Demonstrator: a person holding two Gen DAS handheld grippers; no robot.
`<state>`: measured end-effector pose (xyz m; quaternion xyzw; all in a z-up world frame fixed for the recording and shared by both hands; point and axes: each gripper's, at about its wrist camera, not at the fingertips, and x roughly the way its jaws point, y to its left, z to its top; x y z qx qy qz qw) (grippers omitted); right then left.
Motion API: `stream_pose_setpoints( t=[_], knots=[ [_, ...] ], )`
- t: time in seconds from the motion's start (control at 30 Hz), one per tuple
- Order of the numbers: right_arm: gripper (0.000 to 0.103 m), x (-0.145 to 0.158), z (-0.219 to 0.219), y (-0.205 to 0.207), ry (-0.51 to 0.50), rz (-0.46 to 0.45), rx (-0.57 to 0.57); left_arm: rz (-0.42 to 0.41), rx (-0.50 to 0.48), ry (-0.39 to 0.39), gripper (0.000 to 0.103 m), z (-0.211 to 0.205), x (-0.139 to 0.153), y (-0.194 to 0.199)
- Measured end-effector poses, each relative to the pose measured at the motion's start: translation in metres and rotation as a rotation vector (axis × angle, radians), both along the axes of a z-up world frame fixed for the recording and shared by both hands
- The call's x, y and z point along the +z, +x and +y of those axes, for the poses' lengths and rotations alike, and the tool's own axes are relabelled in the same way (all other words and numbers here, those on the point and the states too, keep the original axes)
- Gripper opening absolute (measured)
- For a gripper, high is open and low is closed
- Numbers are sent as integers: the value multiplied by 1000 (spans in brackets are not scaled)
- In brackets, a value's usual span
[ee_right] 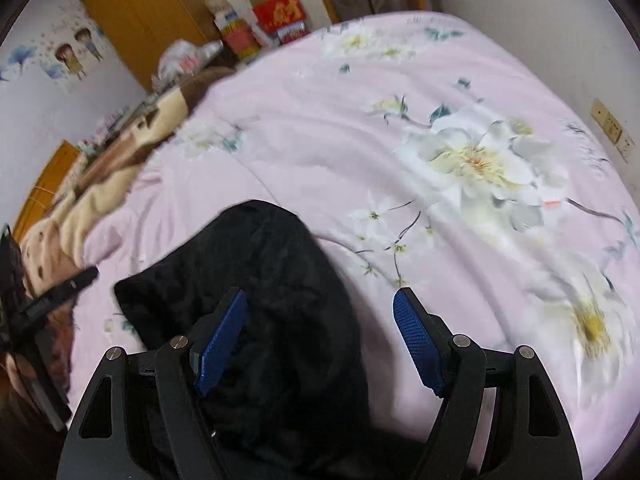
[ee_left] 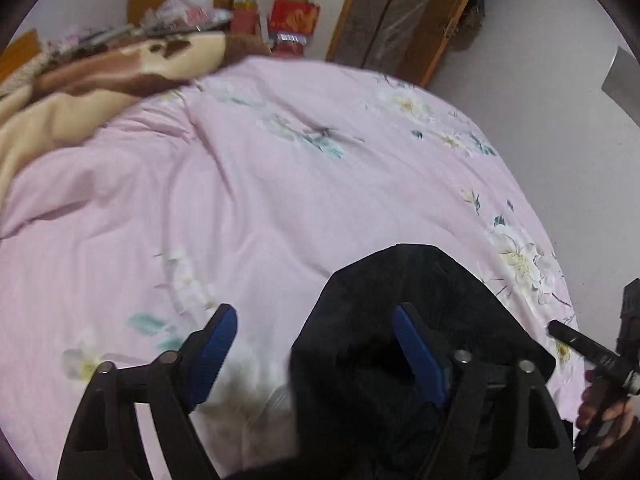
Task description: Fold large clothes
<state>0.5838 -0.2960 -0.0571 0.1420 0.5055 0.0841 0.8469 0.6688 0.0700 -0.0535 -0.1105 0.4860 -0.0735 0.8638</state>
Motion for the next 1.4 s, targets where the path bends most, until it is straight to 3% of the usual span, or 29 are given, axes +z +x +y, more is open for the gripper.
stream_pose_setpoints(
  t=[0.1,0.17,0.23,0.3,0.33,0.37,0.4,0.43,0.5,0.67,0.83,0.93,1.0,1.03,1.07,1.17,1.27,1.4],
  knots=[
    [76,-23,13,23,-65,60,53,148,16,-28,82,-7,-40,30],
    [76,-42,20,35,-55,129,93,181,3,-9,80,-13,-59,34],
    [76,-58,27,42,-41,178,130,189,-11,35,59,-20,-71,34],
    [62,-67,32,43,-41,216,140,219,-16,39,43,-25,-81,33],
    [40,-66,33,41,-31,213,148,222,-16,42,40,-26,-83,31],
    [28,-65,33,40,-28,203,149,213,-14,79,29,-27,-83,28],
    [22,-61,34,37,-29,187,152,205,-25,100,17,-30,-82,26],
    [11,-55,35,31,-30,165,170,194,-43,103,16,-31,-80,22],
    [8,-45,37,23,-48,127,194,157,-44,72,10,-29,-67,6],
    [6,1,45,-26,-99,-18,250,-2,-75,122,10,-28,-18,-50],
    [6,48,51,-103,-157,-195,282,-224,-121,154,10,-29,33,-141],
    [6,61,53,-166,-198,-313,311,-351,-131,164,10,-25,40,-211],
    [6,55,57,-214,-263,-395,331,-408,-143,166,10,-23,29,-252],
    [6,46,58,-233,-281,-405,341,-397,-139,181,10,-22,19,-266],
    [6,35,58,-248,-286,-383,347,-324,-127,160,10,-18,3,-275],
    [6,13,56,-269,-288,-331,312,-220,-49,20,11,4,-22,-289],
    [6,12,52,-275,-264,-340,261,-217,-10,-10,12,15,-21,-301],
    [6,10,55,-279,-298,-355,231,-221,-16,41,12,14,-15,-315]
  ],
)
